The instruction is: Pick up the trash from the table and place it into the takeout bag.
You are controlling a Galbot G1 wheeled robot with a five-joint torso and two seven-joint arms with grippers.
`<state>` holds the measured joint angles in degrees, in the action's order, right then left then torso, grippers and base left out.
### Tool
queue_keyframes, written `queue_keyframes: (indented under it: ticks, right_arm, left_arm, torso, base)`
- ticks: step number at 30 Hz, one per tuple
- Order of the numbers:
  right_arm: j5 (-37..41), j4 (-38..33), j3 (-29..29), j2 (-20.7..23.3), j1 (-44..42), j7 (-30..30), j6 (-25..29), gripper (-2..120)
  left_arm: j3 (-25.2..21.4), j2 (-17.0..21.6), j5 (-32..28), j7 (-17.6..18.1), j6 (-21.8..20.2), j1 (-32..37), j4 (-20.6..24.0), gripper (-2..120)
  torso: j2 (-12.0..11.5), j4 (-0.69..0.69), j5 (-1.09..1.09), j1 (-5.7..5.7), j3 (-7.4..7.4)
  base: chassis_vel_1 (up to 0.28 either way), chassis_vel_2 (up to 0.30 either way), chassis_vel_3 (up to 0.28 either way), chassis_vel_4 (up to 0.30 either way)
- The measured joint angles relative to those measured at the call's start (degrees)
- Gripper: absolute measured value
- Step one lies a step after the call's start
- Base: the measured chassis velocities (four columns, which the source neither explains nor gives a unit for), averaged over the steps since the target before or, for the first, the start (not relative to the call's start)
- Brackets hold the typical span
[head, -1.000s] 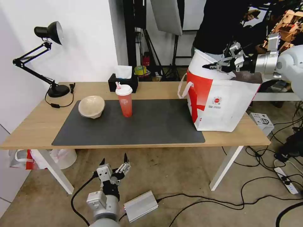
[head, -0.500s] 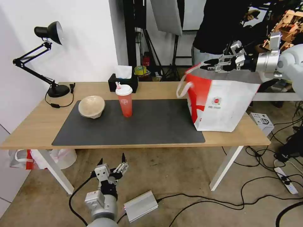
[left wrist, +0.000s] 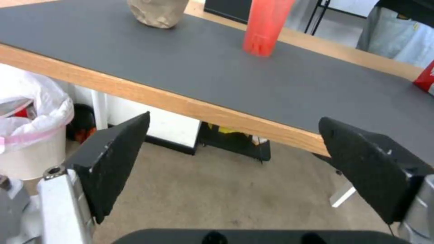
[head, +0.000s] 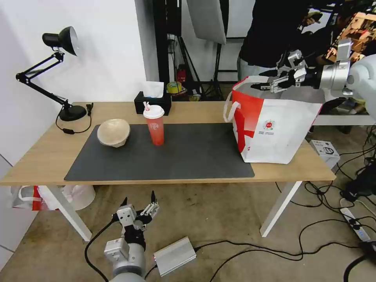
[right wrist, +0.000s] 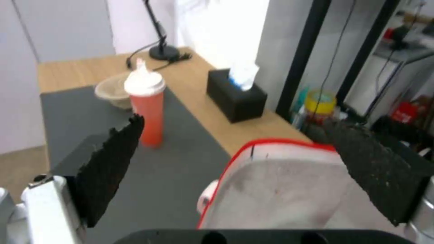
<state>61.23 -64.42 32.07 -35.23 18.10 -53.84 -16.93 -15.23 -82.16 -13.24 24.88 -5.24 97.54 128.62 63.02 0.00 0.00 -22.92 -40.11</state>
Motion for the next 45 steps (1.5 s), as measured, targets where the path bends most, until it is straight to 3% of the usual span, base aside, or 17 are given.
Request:
queue_keyframes:
  ticks: [8, 22, 29, 39, 45]
  right_arm:
    - [6.54, -9.33, -2.89, 2.86, -5.2, 15.17, 5.83, 100]
    - [9.83, -24.53, -11.85, 5.81, -19.8, 34.62, 16.55, 100]
    - [9.85, -31.81, -13.48, 6.2, -24.38, 44.01, 21.96, 100]
    - [7.45, -39.34, -11.94, 4.34, -26.77, 57.4, 27.22, 100]
    - [2.78, -42.65, -12.1, 0.83, -30.31, 66.29, 29.89, 100]
  left_arm:
    - [-0.71, -0.14, 0.09, 0.0, 0.02, 0.44, 0.61, 100]
    - [-1.03, 0.11, 0.16, 0.01, 0.1, 0.59, 0.7, 100]
    - [-0.99, 0.11, -0.01, -0.01, 0.13, 0.3, 0.64, 100]
    - [-1.03, -0.55, 0.07, -0.04, 0.14, 0.32, 0.49, 100]
    - [-2.29, -1.3, 0.33, -0.07, 0.31, 1.05, 1.1, 100]
  torso:
    - [0.0, 0.01, 0.0, 0.0, 0.0]
    - [0.0, 0.0, 0.0, 0.0, 0.0]
    - [0.0, 0.0, 0.0, 0.0, 0.0]
    - [0.0, 0.01, -0.01, 0.0, 0.0]
    - [0.0, 0.0, 0.0, 0.0, 0.0]
  base:
    - [0.0, 0.0, 0.0, 0.0]
    - [0.0, 0.0, 0.0, 0.0]
    - [0.0, 0.0, 0.0, 0.0]
    - [0.0, 0.0, 0.0, 0.0]
    - [0.0, 0.0, 0.0, 0.0]
